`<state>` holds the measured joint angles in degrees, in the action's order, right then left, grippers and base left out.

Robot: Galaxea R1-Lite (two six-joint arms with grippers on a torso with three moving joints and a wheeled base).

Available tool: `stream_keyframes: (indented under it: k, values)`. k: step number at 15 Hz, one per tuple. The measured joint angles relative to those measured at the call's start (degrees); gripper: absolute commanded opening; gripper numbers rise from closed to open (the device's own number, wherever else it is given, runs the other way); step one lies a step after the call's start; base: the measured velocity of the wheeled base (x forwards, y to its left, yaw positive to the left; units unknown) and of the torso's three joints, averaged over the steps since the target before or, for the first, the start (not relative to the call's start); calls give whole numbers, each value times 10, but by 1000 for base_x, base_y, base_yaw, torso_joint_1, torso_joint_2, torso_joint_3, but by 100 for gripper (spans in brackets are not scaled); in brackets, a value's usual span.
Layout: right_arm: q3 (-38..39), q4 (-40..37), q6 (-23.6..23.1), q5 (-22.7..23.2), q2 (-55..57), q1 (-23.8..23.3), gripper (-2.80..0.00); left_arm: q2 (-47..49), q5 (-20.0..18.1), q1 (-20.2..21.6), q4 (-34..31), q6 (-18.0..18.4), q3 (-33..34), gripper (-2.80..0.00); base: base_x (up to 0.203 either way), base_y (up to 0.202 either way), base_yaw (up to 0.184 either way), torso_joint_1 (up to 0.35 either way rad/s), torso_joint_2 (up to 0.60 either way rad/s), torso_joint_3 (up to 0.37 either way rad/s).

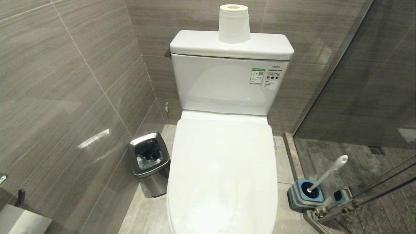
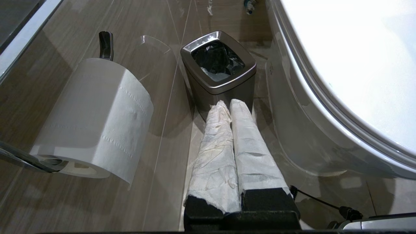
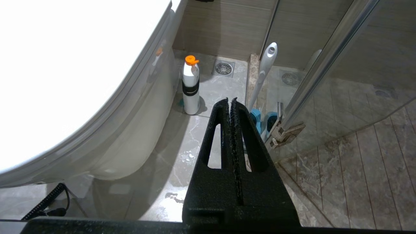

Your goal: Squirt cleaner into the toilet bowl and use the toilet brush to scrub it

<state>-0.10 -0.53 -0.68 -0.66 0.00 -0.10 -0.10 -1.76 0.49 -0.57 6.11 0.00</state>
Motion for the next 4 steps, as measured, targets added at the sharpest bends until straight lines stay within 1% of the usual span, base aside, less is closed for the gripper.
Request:
stream_keyframes:
  k: [4]
  values:
    - [0, -1, 1, 0, 0, 0, -280, 0, 0, 0, 0, 0, 0, -280, 0, 0, 0, 0, 0, 0]
